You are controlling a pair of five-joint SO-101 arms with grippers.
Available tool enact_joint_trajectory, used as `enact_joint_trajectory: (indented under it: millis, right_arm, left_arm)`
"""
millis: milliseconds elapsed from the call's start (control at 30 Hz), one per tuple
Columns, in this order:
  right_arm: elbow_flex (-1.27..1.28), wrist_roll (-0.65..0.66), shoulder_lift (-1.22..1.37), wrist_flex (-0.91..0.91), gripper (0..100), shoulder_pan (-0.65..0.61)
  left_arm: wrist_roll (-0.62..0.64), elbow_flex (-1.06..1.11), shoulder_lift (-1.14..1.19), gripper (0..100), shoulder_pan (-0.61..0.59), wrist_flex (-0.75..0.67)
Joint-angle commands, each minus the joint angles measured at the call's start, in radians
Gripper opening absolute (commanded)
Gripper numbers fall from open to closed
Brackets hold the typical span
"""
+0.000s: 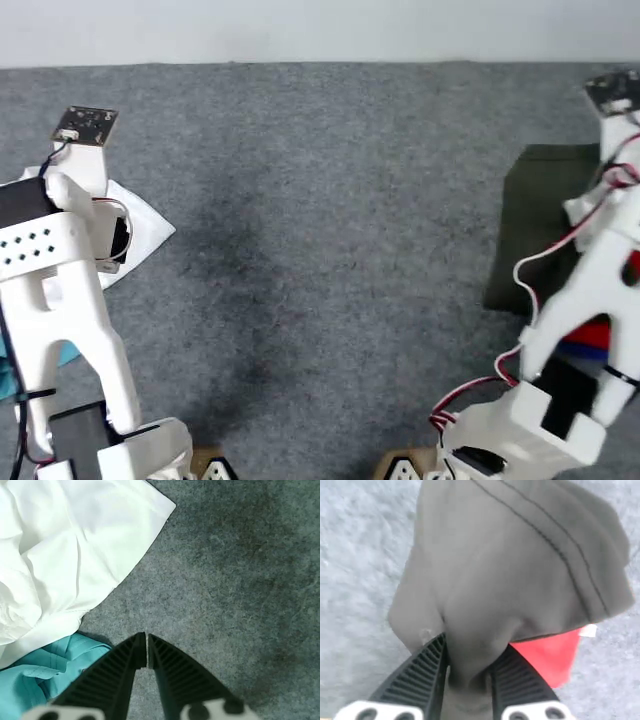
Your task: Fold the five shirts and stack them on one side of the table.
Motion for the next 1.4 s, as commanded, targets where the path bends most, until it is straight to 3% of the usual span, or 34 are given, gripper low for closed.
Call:
enact_joint_trajectory:
  millis: [0, 233, 500, 700, 833, 1000, 1133, 1233, 1367]
  right_arm:
    - [-0.006, 0.074, 0.044, -0.061, 1.0, 0.091]
    - [-0.008, 0.193, 0.211, -0.225, 1.0, 0.228]
    - [-0.008, 0.232, 0.309, -0.449, 2.6, 0.300]
    - [-0.018, 0.183, 0.298, -0.464, 29.5, 0.318]
    - [-0.032, 0.077, 0.217, -0.427, 31.8, 0.312]
    - [-0.029, 0.077, 0.139, -0.302, 26.8, 0.254]
    - [-0.029, 0.077, 0.183, -0.292, 0.8, 0.208]
    - [-0.029, 0.072, 0.236, -0.249, 5.3, 0.185]
    - [-0.029, 0.068, 0.320, -0.289, 0.8, 0.125]
  left_arm:
    - [-0.003, -0.007, -0.044, 1, 0.005, 0.020]
    - [-0.003, -0.007, -0.044, 1, 0.005, 0.020]
    - [-0.003, -0.007, -0.037, 1, 0.006, 0.018]
    - [-0.003, -0.007, -0.037, 1, 0.006, 0.018]
    - [-0.003, -0.007, -0.037, 1, 0.006, 0.018]
    - [-0.003, -0.007, -0.037, 1, 0.006, 0.018]
    - [-0.003, -0.007, -0.037, 1, 0.006, 0.018]
    - [-0.003, -0.007, -0.037, 1, 0.006, 0.018]
    - [-0.003, -0.005, -0.038, 1, 0.006, 0.018]
